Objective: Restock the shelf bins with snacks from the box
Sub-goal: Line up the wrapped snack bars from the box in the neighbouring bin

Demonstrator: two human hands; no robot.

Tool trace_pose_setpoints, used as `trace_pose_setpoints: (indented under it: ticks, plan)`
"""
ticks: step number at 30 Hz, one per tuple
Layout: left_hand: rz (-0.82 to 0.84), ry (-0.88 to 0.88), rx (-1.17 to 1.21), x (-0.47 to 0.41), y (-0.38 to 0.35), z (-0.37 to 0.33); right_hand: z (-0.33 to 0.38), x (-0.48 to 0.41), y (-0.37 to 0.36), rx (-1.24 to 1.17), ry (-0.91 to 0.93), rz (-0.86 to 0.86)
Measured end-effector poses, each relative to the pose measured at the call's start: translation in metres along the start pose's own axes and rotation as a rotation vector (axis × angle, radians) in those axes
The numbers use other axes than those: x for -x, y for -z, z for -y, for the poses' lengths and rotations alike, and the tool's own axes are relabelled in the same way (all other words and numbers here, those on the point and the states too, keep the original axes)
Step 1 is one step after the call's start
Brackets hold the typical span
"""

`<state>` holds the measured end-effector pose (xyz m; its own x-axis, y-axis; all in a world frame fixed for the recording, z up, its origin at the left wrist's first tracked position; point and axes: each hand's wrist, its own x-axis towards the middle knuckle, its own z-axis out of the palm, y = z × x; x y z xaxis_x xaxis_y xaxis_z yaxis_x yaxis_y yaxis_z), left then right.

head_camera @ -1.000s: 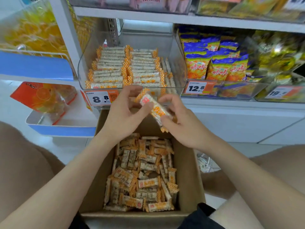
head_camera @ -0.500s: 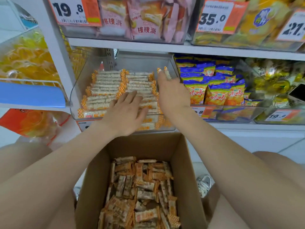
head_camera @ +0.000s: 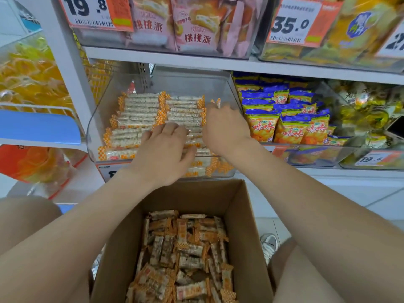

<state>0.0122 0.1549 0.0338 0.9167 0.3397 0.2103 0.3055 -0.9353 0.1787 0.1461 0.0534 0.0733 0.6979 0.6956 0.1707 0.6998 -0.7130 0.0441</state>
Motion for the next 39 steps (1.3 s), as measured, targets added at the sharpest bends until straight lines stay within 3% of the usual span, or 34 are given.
trace_pose_setpoints:
  ticks: [4, 7, 9, 14, 18, 21, 26, 33, 39]
  plan:
    - [-0.307, -0.148, 0.059, 0.027, 0.007, -0.007, 0.001, 0.074, 0.015, -0.217, 0.207, -0.121]
    - [-0.316, -0.252, 0.038, 0.055, 0.004, -0.018, 0.004, 0.129, 0.007, -0.396, 0.262, -0.073]
    - [-0.122, -0.308, 0.012, 0.070, -0.011, -0.024, 0.003, 0.153, -0.018, -0.428, 0.243, 0.076]
    - [0.731, -0.232, -0.070, 0.093, -0.096, -0.011, -0.006, 0.196, -0.108, -0.387, 0.225, 0.609]
    - [1.055, -0.052, -0.006, 0.131, -0.168, 0.002, -0.015, 0.211, -0.170, -0.293, 0.261, 0.961]
    - [1.195, 0.061, 0.047, 0.161, -0.209, 0.017, -0.015, 0.211, -0.199, -0.280, 0.242, 1.036]
    - [1.154, 0.293, 0.102, 0.196, -0.256, 0.028, -0.004, 0.215, -0.256, -0.250, 0.167, 1.087]
    - [1.233, 0.250, 0.007, 0.197, -0.256, 0.034, 0.031, 0.233, -0.296, -0.340, 0.180, 1.318]
    - [1.206, 0.278, 0.073, 0.200, -0.262, 0.042, 0.040, 0.240, -0.305, -0.087, 0.337, 1.294]
